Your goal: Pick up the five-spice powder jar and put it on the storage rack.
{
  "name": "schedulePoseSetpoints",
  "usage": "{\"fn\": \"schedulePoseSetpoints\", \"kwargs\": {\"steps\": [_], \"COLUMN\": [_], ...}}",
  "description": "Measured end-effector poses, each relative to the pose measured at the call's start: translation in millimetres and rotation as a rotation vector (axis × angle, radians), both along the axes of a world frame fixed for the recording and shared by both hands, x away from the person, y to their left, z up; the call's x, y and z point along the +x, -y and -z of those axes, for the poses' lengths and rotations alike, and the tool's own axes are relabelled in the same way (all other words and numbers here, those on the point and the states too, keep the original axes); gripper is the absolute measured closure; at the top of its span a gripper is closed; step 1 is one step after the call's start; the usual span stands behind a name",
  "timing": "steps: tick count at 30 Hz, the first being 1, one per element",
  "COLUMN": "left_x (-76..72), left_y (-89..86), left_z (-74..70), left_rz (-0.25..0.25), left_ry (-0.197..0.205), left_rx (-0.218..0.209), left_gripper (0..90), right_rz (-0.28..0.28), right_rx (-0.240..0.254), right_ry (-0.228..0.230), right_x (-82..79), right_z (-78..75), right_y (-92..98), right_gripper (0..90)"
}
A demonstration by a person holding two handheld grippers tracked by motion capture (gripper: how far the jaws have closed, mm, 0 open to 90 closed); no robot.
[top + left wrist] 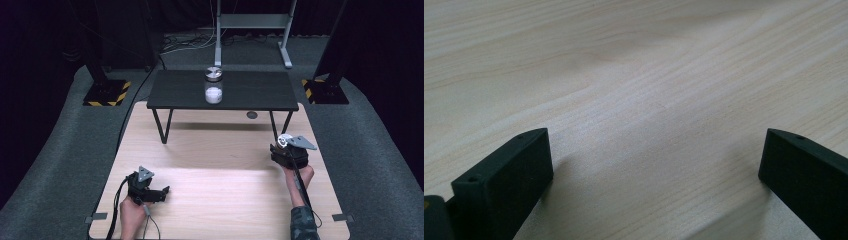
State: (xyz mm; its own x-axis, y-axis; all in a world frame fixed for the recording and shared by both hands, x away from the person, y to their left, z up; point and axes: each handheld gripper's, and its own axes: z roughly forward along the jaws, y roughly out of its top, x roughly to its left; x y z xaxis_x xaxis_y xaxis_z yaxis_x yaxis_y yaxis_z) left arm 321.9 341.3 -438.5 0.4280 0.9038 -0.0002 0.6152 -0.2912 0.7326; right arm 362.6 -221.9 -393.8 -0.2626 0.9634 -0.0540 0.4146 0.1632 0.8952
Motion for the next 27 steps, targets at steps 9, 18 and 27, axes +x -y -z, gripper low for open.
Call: {"fn": "schedulePoseSetpoints", "kwargs": {"steps": [9, 18, 27], "left_x": [0.0, 0.0, 0.0], "left_y": [0.0, -0.1, -0.1], "left_z": [0.0, 0.0, 0.0], "left_rz": [0.0, 0.001, 0.001], "left_ry": [0.0, 0.0, 0.0], "left_rx": [0.0, 0.0, 0.0], "left_gripper": [0.6, 0.6, 0.6], "right_rz": [-0.03, -0.051, -0.067], "right_rx": [-0.019, -0.016, -0.018], "right_ry": [0.023, 0.031, 0.052], "right_x": [-5.0, -7.4, -10.8], "right_z": [-14.2, -23.6, -35.4], "right_y": [-4.5, -5.3, -6.1], "right_gripper": [29.4, 29.4, 29.4]}}
